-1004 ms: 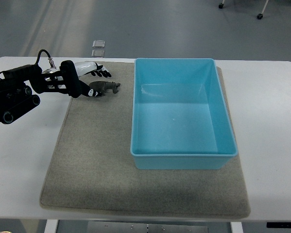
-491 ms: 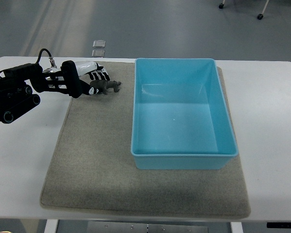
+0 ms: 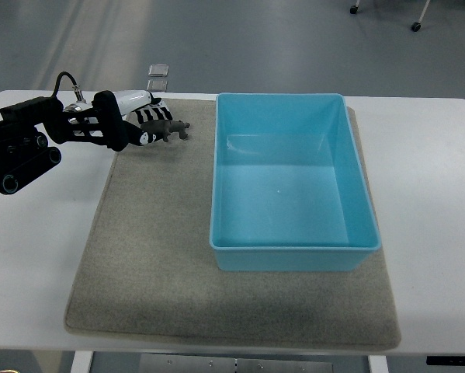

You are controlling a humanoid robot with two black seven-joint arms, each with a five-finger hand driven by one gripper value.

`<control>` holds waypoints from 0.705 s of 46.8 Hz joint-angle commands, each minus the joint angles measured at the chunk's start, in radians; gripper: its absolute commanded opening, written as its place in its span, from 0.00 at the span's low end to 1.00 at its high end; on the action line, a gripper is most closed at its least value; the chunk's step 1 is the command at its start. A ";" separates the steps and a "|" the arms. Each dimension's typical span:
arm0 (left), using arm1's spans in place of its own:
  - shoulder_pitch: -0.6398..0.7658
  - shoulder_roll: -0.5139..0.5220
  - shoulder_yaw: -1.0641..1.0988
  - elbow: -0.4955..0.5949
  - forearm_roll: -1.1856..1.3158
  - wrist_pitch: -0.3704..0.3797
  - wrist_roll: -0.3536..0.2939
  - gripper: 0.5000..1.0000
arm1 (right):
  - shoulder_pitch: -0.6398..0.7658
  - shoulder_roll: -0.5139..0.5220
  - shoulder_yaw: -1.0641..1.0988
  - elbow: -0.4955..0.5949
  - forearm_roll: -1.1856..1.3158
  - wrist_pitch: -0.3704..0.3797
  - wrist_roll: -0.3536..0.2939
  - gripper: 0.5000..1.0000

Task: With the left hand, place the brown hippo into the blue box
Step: 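Lift the hippo with the left hand and carry it over the blue box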

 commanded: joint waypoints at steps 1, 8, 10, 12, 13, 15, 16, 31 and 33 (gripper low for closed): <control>-0.002 0.000 -0.004 0.000 -0.004 0.002 0.000 0.00 | 0.000 0.000 0.000 0.001 0.000 0.000 0.000 0.87; -0.009 0.003 -0.020 -0.006 -0.007 0.003 -0.002 0.00 | 0.000 0.000 0.000 -0.001 0.000 0.000 0.000 0.87; -0.012 0.009 -0.036 -0.006 -0.007 0.002 -0.002 0.00 | 0.000 0.000 0.000 0.001 0.000 0.000 0.000 0.87; -0.017 0.012 -0.056 -0.006 -0.007 0.002 -0.002 0.00 | 0.000 0.000 0.000 0.001 0.000 0.000 0.000 0.87; -0.020 0.015 -0.066 -0.006 -0.007 0.000 -0.002 0.00 | 0.000 0.000 0.000 -0.001 0.000 0.000 0.000 0.87; -0.028 0.018 -0.073 -0.006 -0.005 0.000 -0.002 0.00 | 0.000 0.000 0.000 0.001 0.000 0.000 0.000 0.87; -0.032 0.020 -0.075 -0.006 -0.005 0.000 -0.002 0.00 | 0.000 0.000 0.000 0.001 0.000 0.000 0.000 0.87; -0.114 0.038 -0.087 -0.065 -0.007 0.000 -0.002 0.00 | 0.000 0.000 0.000 0.001 0.000 0.000 0.000 0.87; -0.120 0.038 -0.092 -0.083 -0.005 0.000 -0.002 0.00 | 0.000 0.000 0.000 0.001 0.000 0.000 0.000 0.87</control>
